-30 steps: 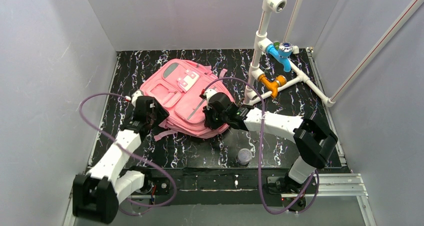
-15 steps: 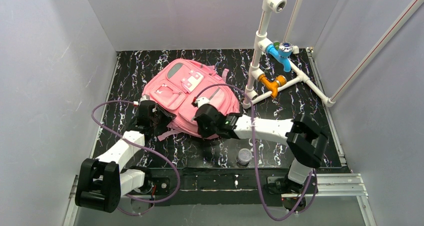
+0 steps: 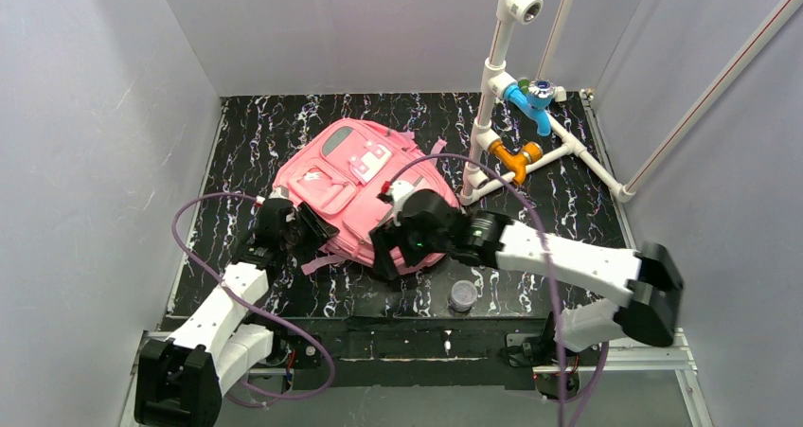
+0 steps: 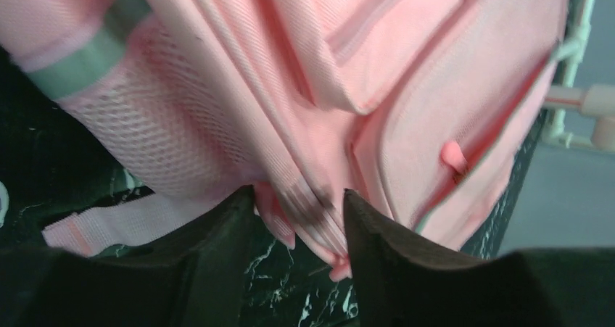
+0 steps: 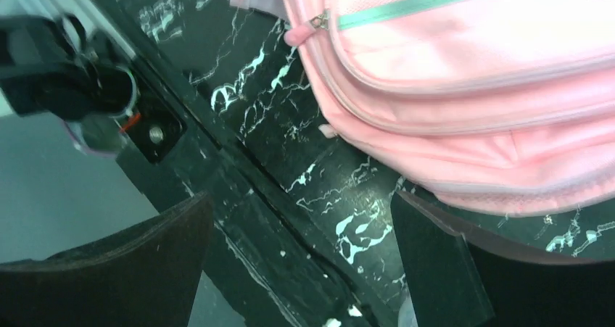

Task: Pack the student bag
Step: Unzip the student bag at the center of the board, then pick up the stationery from the center of the board.

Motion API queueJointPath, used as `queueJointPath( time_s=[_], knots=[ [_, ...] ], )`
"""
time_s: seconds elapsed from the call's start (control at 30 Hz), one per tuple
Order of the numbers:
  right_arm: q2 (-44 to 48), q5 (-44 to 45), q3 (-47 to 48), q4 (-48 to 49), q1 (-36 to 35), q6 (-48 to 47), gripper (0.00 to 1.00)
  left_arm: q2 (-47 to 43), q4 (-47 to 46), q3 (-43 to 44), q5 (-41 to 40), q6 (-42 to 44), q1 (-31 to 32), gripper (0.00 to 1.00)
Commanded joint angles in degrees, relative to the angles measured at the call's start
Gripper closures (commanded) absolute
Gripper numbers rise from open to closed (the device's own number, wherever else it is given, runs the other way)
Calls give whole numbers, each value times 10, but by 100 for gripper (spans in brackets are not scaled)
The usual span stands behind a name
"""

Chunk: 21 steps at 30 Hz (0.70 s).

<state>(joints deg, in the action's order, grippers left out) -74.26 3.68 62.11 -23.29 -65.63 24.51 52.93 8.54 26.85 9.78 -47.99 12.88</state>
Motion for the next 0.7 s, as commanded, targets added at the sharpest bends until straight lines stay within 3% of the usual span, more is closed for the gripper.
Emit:
queueJointPath(
  time_s=[0.0, 0.07, 0.13, 0.23, 0.47, 0.67],
  knots=[
    [173, 121, -116, -115, 2, 98, 2, -54, 74, 28, 70, 36, 3, 50],
    [231, 138, -158, -127, 2, 143, 2, -72, 85, 32, 82, 40, 4, 45],
    [290, 204, -195, -228, 1, 241, 2, -83, 94, 52, 116, 48, 9, 41],
    [303, 244, -213, -284, 1, 290, 2, -78, 95, 80, 111, 60, 45, 34],
    [244, 229, -239, -231, -7, 267, 2, 11, 95, 186, -61, 150, 241, 28],
    [219, 232, -262, -144, -47, 250, 2, 140, 102, 285, -216, 284, 350, 26]
  ],
)
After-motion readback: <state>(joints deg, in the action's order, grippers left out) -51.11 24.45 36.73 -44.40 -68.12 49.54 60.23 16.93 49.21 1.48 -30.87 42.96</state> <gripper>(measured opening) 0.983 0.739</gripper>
